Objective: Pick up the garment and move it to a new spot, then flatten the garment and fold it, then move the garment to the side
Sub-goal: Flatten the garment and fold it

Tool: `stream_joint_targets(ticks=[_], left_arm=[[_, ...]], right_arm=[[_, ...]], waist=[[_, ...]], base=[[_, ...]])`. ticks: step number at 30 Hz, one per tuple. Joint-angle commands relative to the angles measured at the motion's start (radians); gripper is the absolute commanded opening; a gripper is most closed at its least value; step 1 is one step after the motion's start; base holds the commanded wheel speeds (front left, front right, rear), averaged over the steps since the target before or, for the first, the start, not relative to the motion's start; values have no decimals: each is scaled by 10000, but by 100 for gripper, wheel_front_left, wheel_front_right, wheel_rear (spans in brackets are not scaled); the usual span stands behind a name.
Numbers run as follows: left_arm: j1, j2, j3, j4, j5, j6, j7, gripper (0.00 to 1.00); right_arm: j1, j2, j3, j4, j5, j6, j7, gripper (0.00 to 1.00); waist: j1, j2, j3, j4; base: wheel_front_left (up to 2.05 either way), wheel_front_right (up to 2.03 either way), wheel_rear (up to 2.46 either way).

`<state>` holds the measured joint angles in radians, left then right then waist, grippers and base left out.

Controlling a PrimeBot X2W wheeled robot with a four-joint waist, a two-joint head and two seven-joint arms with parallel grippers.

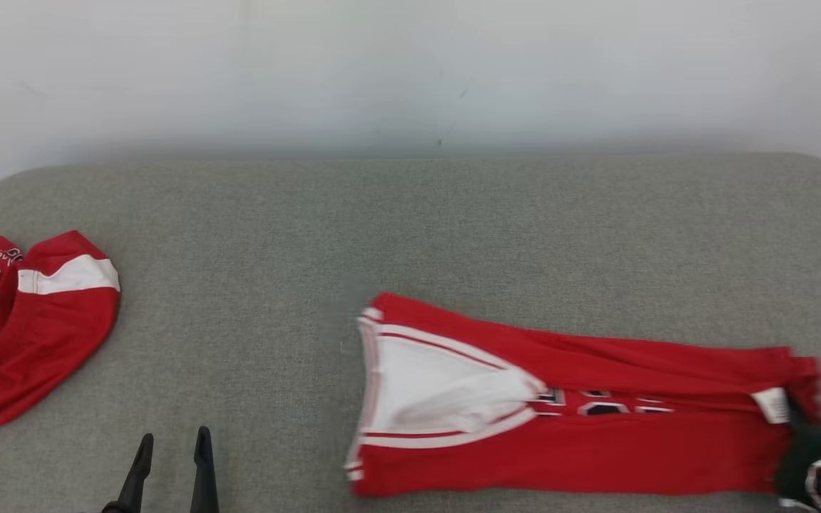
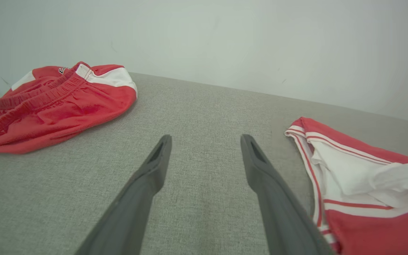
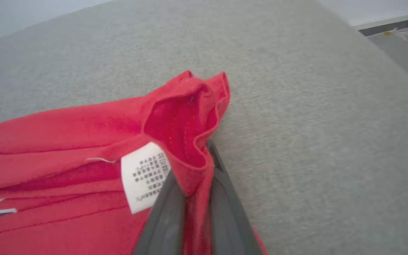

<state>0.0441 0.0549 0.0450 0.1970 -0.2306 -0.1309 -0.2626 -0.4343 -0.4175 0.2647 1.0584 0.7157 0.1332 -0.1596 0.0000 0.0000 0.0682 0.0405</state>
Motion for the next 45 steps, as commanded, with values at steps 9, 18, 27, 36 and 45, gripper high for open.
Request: stream_joint_targets(ticks=[9,18,27,36,45], left_arm=[[234,-47,221,56,-110,9,-31,100],[345,-51,195,199,-218,9,-31,100],[205,-52,3,389,-327,8,-31,100],[91,-52,-276,554,-334,8,-31,100],[-172,-54,-573,780,-445,8,-31,100]], right_arm=[[-205,-1070,-1,-407,36,-31,-645,0],[250,127,742,-3119,266,-29,-488,0],[401,1612,1045,-4879,252,-29,7,0],[-120,3208,1753,-4787,-593,-29,333,0],[-751,3635,2106,-3210,-833,-29,274,0]], waist=[[0,0,-156,-311],[0,0,-361,-486],[0,0,-380,-221],[0,0,-267,361],[0,0,-10,1030]], base=[[0,0,0],[0,0,0],[0,0,0],[0,0,0],[0,0,0]])
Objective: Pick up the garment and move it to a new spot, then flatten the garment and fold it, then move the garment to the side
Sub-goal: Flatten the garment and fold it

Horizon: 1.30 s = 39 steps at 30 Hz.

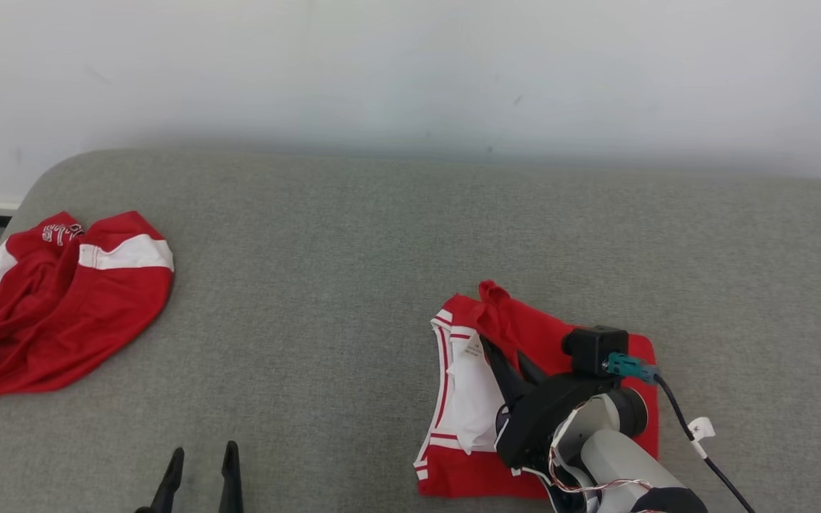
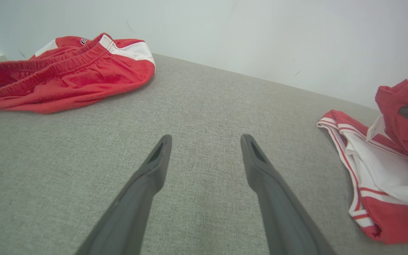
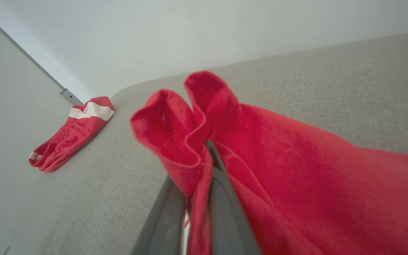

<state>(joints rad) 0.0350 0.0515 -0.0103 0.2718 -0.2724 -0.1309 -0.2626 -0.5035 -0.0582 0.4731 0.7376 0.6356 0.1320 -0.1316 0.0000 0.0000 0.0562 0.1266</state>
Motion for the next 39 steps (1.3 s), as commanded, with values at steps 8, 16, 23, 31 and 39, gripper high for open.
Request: stream_joint_targets(ticks=[8,16,23,31,39], left_arm=[[-191,-17,-203,178,-105,8,-31,100],[-162,-19,-60,256,-30,8,-31,100],[-28,-19,76,198,83,8,-31,100],[100,-19,265,63,162,8,-31,100],[201,-17,353,-14,153,8,-31,100]], right_arm=[[-348,94,634,1134,384,-18,-142,0],[-827,97,1283,916,785,-18,-948,100],[-938,-607,751,105,615,-18,-1327,100],[594,-1683,-1875,-1966,-578,-18,-1339,100],[2512,-1596,-3542,-2677,-1563,-18,-1340,100]], waist=[[0,0,228,326],[0,0,133,124],[0,0,-6,-72],[0,0,-147,-134],[0,0,-151,-114]], base=[[0,0,0],[0,0,0],[0,0,0],[0,0,0],[0,0,0]])
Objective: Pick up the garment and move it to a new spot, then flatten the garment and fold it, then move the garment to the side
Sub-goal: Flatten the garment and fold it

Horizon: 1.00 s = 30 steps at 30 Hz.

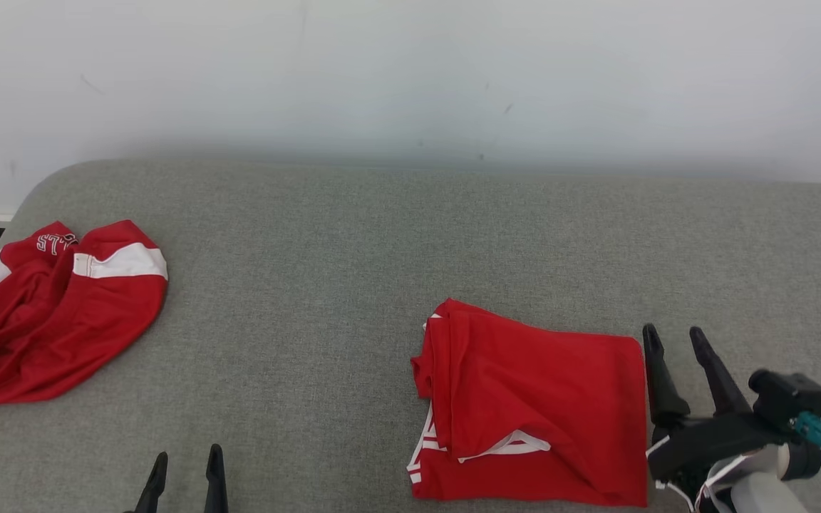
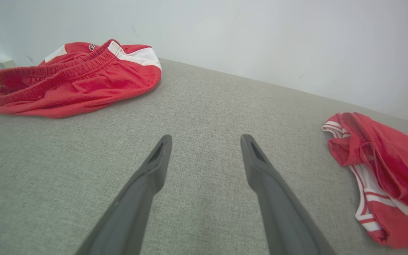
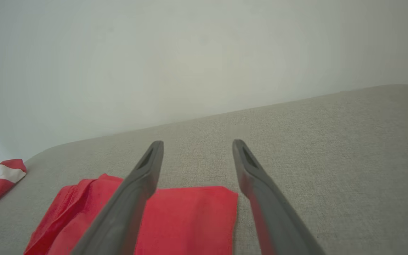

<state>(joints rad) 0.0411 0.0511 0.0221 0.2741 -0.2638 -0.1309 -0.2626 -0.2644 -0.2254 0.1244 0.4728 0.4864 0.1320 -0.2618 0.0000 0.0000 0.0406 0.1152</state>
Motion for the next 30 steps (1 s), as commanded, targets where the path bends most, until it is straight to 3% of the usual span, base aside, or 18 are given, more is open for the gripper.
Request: stream_joint_targets(ticks=[1,8,15,17,30], left_arm=[[149,-14,35,-45,67,8,-31,100],[202,-15,65,-123,79,8,-31,100],[235,-14,29,-152,62,8,-31,100],[243,-14,-4,-151,47,8,-31,100],[-34,-14,-314,-130,107,8,-31,100]], right_arm=[[275,110,-133,-64,-169,-18,-40,100],[1023,579,-946,-560,-564,-18,-41,100],[1575,650,-936,-1102,-1306,-18,-40,100],[1655,678,-946,-1113,-1403,-18,-42,0],[634,471,18,1102,-1830,-18,-22,0]], waist=[[0,0,7,-3],[0,0,-45,-48],[0,0,-115,-86],[0,0,-125,-69],[0,0,88,388]], base=[[0,0,0],[0,0,0],[0,0,0],[0,0,0],[0,0,0]])
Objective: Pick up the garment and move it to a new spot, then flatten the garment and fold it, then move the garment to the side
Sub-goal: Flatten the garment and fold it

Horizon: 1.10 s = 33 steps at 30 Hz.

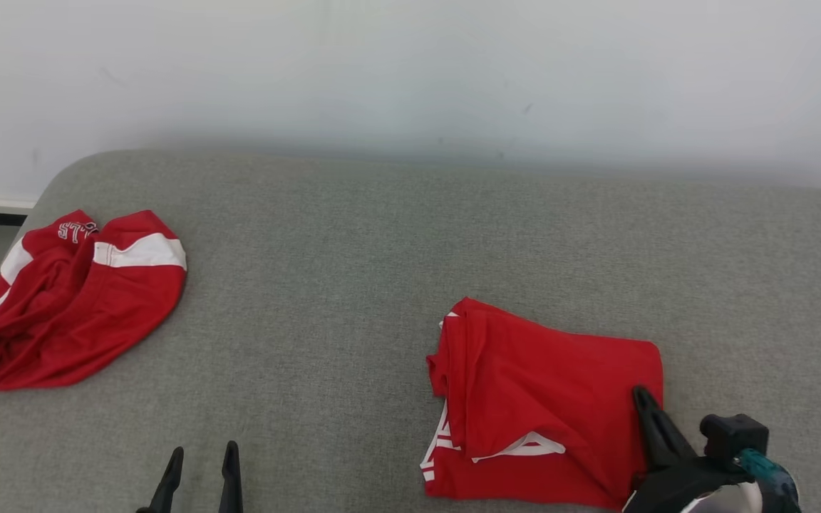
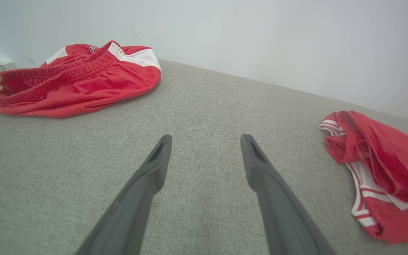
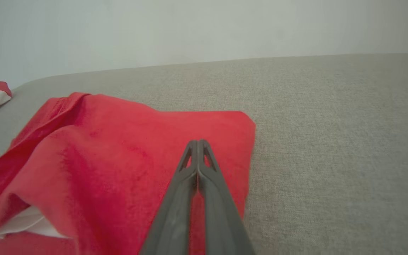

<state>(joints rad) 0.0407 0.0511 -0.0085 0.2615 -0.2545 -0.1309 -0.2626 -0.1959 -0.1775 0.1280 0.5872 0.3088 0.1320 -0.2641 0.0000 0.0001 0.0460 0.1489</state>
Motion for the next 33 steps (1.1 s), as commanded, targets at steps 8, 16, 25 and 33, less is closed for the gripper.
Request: stream_joint_targets(ticks=[8,16,25,33], left_arm=[[-208,-14,-142,61,48,8,-31,100],[-259,-14,-147,72,18,8,-31,100],[-209,-14,-200,85,-114,8,-31,100],[-11,-13,-67,46,-151,8,-31,100]], right_arm=[[-663,460,602,1282,-102,-18,2,0],[-785,906,1817,1301,-144,-18,1,0],[-373,1160,3416,867,-116,-17,1,0],[-337,1031,3179,100,257,-18,1,0]], waist=[[0,-1,117,339],[0,-1,178,505],[0,-1,187,621],[0,-1,57,360]], base=[[0,0,0],[0,0,0],[0,0,0],[0,0,0]])
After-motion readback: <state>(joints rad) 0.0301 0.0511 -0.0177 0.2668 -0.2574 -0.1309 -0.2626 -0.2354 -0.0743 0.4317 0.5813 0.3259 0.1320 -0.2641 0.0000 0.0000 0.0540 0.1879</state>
